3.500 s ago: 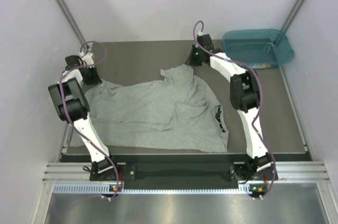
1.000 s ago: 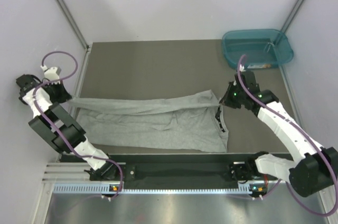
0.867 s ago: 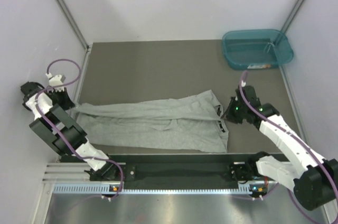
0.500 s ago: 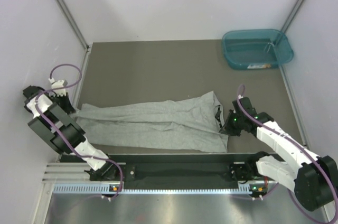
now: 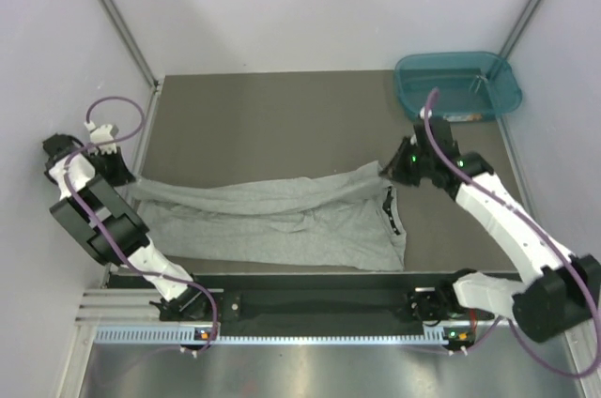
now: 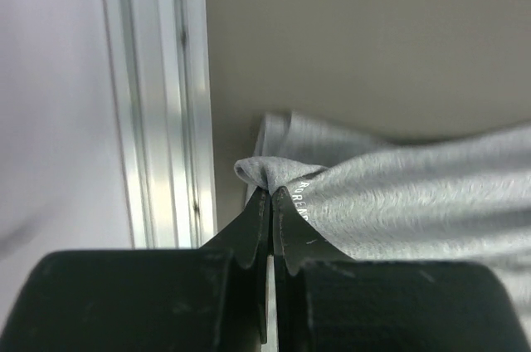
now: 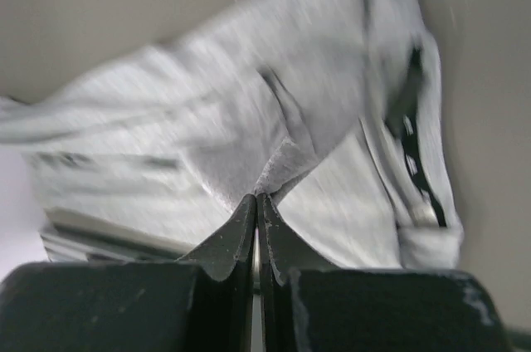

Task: Fold and stack the t-shirts
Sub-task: Fold the tshirt

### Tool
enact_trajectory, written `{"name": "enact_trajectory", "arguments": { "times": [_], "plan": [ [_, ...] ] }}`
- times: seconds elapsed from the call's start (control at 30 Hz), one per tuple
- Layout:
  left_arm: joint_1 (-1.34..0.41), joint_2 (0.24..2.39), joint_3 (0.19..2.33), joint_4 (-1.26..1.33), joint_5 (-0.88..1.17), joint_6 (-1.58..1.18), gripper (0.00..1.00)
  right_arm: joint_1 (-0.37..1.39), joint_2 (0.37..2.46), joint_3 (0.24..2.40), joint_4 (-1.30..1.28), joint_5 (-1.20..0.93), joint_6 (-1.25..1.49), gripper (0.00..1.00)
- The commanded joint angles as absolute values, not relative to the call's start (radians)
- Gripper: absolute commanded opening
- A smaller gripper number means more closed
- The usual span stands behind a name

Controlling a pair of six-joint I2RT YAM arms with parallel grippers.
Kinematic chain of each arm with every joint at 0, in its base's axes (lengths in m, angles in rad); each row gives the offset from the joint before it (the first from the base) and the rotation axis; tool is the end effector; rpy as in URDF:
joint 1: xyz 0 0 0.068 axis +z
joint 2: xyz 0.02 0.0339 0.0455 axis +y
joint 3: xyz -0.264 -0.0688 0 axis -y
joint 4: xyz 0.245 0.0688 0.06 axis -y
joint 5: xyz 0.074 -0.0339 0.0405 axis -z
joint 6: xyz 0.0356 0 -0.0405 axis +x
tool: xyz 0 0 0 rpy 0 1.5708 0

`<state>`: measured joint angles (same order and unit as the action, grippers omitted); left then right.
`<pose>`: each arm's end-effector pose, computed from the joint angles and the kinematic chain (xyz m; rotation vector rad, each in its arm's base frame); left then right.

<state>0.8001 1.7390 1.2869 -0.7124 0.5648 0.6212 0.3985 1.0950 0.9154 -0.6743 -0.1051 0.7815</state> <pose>0.2588 0.2392 0.2251 -0.0735 2.4697 -0.2110 0.2038 0.0899 0.2810 0.4323 2.4915 0.6375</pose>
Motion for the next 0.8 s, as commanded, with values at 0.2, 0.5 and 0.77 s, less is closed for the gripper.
{"name": "enact_trajectory", "arguments": {
  "times": [0.2,0.5,0.77],
  "plan": [
    [0.701,1.793,1.471,-0.402,0.617,0.335,0.0,0.249,1.446,1.294,-0.544,-0.101,0.611,0.0],
    [0.715,1.767,1.431,-0.434,0.617,0.343,0.0,0.221,1.344,1.24,-0.577,-0.135,0.629,0.0],
    [0.79,1.698,1.284,-0.581,0.586,0.5,0.0,0.294,1.062,0.812,-0.626,-0.16,0.779,0.0]
  ]
}}
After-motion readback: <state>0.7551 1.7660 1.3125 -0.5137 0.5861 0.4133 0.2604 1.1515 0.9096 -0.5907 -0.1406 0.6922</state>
